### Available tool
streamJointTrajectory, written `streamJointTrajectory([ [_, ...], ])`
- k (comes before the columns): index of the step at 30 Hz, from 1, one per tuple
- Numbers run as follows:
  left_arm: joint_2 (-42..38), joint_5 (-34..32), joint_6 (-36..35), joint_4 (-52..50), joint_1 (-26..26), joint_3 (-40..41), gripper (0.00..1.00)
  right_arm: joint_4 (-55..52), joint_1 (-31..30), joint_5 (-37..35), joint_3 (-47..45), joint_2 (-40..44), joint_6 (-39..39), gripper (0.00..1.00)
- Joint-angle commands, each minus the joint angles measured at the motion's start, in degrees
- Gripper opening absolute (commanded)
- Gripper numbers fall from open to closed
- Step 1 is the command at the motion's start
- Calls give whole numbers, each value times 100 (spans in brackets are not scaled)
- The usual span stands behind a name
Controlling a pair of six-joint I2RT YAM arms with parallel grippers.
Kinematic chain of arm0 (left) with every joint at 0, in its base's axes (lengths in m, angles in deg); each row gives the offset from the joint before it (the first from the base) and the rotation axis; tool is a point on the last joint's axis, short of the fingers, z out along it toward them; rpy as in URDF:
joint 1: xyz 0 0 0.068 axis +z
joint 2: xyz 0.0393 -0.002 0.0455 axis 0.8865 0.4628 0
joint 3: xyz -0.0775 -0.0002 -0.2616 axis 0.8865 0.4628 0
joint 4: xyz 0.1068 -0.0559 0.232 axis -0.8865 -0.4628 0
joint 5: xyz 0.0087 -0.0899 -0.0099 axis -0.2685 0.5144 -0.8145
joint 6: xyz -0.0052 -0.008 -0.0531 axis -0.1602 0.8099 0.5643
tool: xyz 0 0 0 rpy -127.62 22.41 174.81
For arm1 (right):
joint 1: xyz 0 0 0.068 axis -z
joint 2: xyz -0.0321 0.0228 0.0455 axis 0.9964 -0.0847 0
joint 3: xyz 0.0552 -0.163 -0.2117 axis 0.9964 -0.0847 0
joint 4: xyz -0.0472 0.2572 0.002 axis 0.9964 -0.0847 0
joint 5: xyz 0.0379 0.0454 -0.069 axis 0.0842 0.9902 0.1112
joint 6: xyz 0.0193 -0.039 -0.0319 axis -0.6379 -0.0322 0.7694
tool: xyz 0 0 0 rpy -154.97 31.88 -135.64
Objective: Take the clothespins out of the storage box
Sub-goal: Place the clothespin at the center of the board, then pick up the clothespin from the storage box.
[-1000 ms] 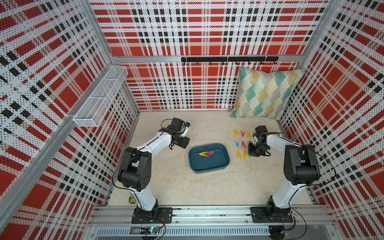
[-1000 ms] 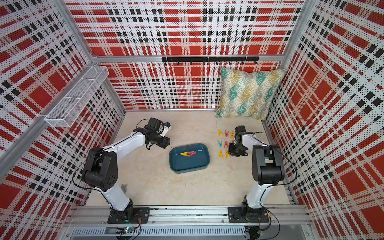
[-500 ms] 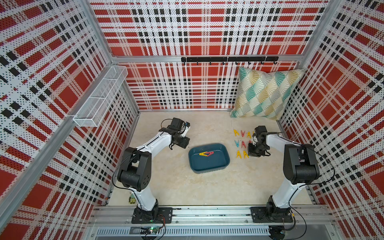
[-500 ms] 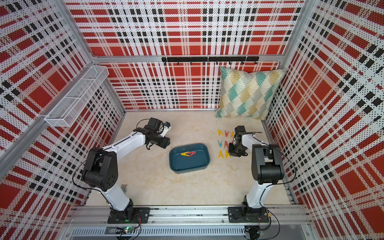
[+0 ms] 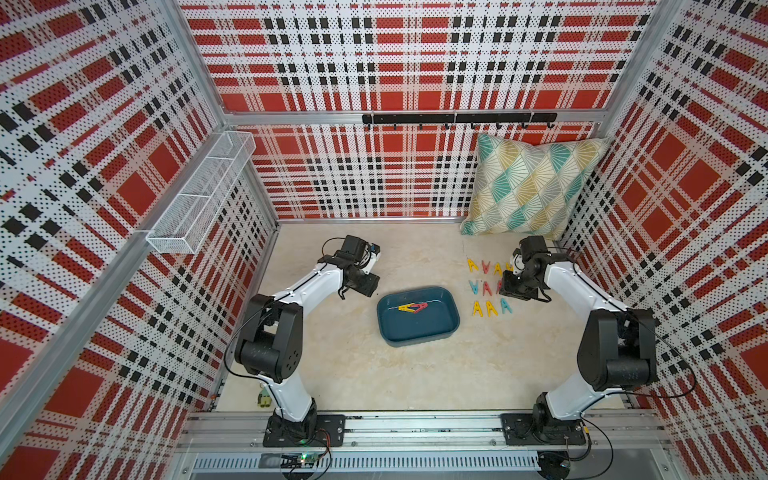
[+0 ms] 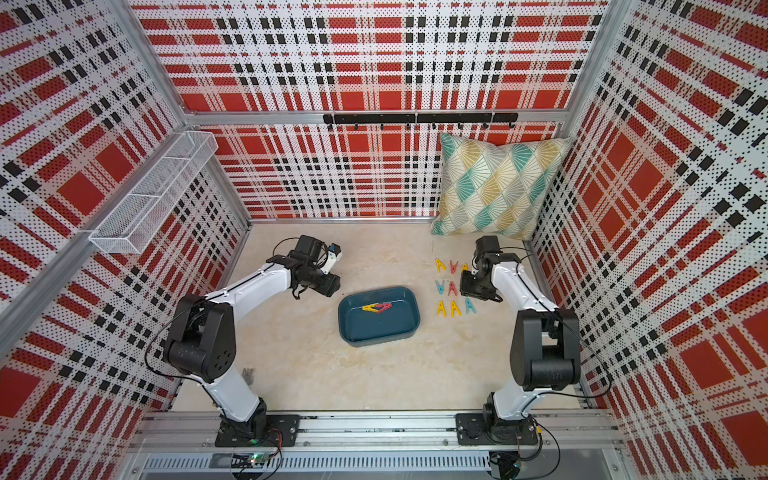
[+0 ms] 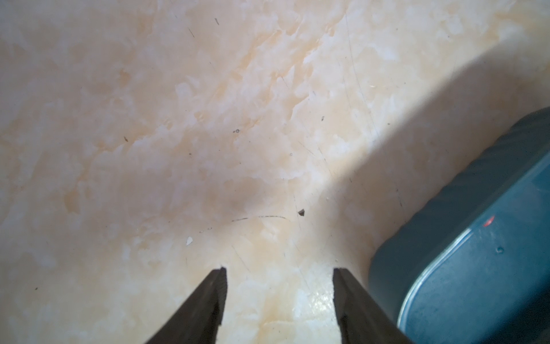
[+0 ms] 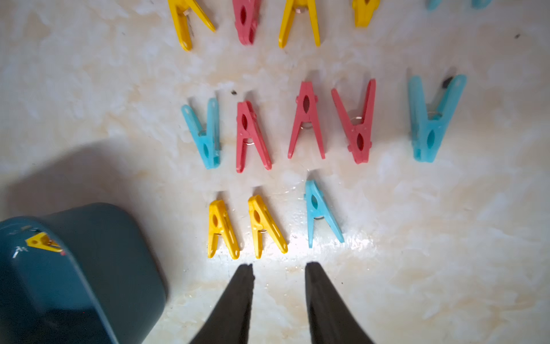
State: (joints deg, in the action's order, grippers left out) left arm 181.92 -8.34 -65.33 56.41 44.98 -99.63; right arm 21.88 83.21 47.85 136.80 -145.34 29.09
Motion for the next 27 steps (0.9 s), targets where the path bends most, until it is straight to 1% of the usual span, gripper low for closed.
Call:
streamJointTrajectory([
  [1,-179,34,-63,-7,-12,-74,63,-360,-399,102,308,444,-138,40],
  [7,-188,-2,-41,19,13,-62,63,-36,-1832,-220,606,515,-211,40],
  [11,-214,-18,-23,37,48,-65,63,164,-2790,-327,807,192,-53,40],
  [14,-227,-13,-12,46,71,-49,62,208,-3258,-355,985,-198,31,41],
  [17,-243,-20,-10,54,75,-47,63,163,-3539,-497,1177,-674,36,41],
  [19,-244,-18,-14,48,84,-56,63,120,-3657,-726,1306,-962,-1,41],
  [23,-258,-20,-13,48,93,-46,63,171,-3691,-837,1403,-1326,-236,43],
  [27,-266,-14,-12,46,102,-46,63,305,-3691,-902,1353,-1449,-552,43],
])
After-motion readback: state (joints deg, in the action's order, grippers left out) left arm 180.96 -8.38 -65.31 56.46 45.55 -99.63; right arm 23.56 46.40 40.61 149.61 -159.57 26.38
